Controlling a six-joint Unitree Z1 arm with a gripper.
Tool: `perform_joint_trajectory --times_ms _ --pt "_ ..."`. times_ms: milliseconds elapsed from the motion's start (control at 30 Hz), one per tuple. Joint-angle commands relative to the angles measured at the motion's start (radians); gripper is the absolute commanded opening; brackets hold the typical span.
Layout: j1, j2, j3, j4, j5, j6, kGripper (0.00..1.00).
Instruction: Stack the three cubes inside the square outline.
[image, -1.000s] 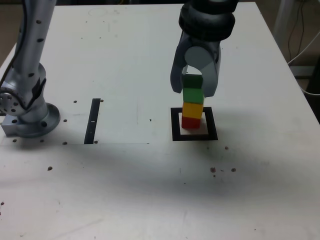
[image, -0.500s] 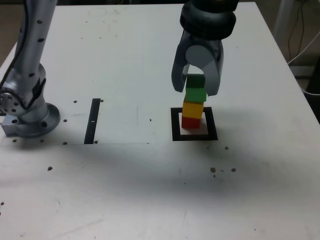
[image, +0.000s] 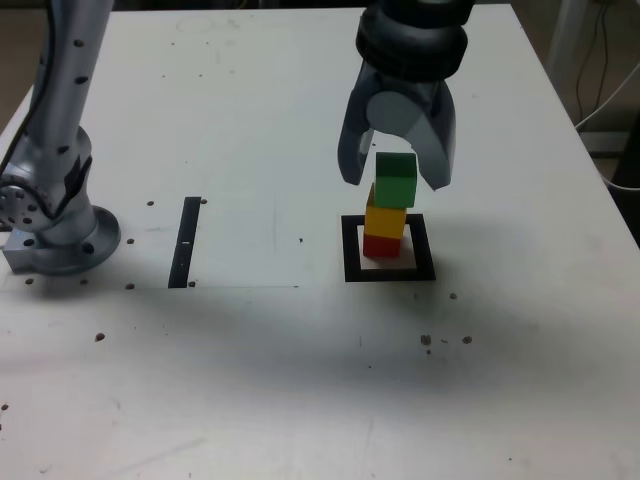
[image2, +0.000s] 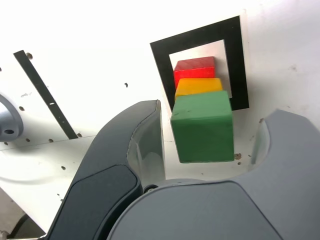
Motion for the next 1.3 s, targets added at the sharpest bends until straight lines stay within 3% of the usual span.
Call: perform_joint_trajectory --times_ms 0,267,467,900,1267 --pt "0.001 -0.041 0.016 0.009 -0.002 -0.002 1.00" --pt "0.001 -0.210 0.136 0.005 -0.005 0.010 1.00" --pt "0.001 -0.358 0.340 -0.015 0.006 0.010 1.00" --pt "0.001 -0.561 0.897 -0.331 0.018 -0.005 1.00" --pt "0.001 -0.594 1.031 -0.375 0.026 -0.033 1.00"
